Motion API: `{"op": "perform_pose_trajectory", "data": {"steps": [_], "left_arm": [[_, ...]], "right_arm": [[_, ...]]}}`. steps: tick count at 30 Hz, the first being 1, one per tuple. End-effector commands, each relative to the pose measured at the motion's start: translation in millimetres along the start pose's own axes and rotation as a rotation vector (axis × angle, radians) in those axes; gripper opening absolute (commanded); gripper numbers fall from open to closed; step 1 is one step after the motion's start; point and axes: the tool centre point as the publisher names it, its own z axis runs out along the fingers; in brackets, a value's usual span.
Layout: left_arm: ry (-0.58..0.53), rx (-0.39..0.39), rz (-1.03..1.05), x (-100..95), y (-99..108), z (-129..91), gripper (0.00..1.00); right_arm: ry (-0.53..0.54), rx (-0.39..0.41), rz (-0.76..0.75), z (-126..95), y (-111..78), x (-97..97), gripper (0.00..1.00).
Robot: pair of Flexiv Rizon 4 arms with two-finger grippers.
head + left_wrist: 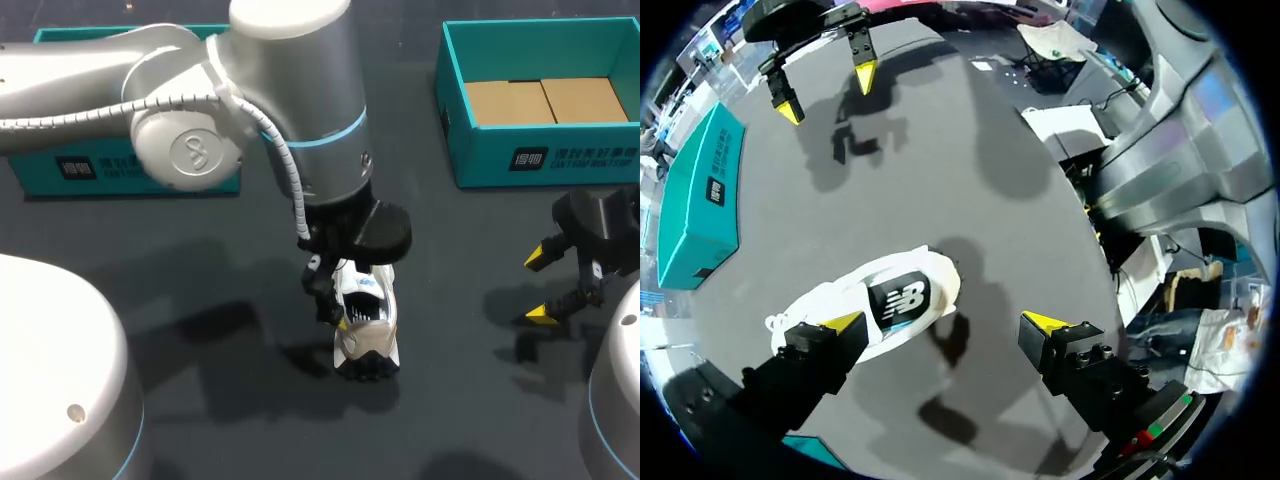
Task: Take the shoe out of the shoebox, open the shoe tongue, remove and reinsert the insole, then place the shoe into the shoebox
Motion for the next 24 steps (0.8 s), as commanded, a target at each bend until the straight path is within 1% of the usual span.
{"op": "perform_pose_trajectory", "data": {"steps": [1, 4, 13, 22, 24], "left_arm": [[-0.008, 0.003, -0.030, 1.8, -3.4, 13.5, 1.00], [-0.009, -0.025, -0.056, 2.7, -7.1, 23.1, 1.00], [-0.017, -0.058, -0.150, -0.1, -14.9, 51.4, 1.00], [0.006, -0.023, -0.219, 2.6, -18.7, 69.6, 1.00], [-0.005, -0.039, -0.238, 2.7, -20.3, 75.4, 1.00]], "right_arm": [[-0.003, 0.002, 0.001, -0.7, -0.2, 2.0, 1.00], [-0.003, 0.002, 0.001, -0.7, -0.2, 2.0, 1.00], [-0.003, 0.002, 0.001, -0.7, -0.2, 2.0, 1.00], [-0.003, 0.002, 0.001, -0.7, -0.2, 2.0, 1.00], [-0.003, 0.002, 0.001, -0.7, -0.2, 2.0, 1.00]]}}
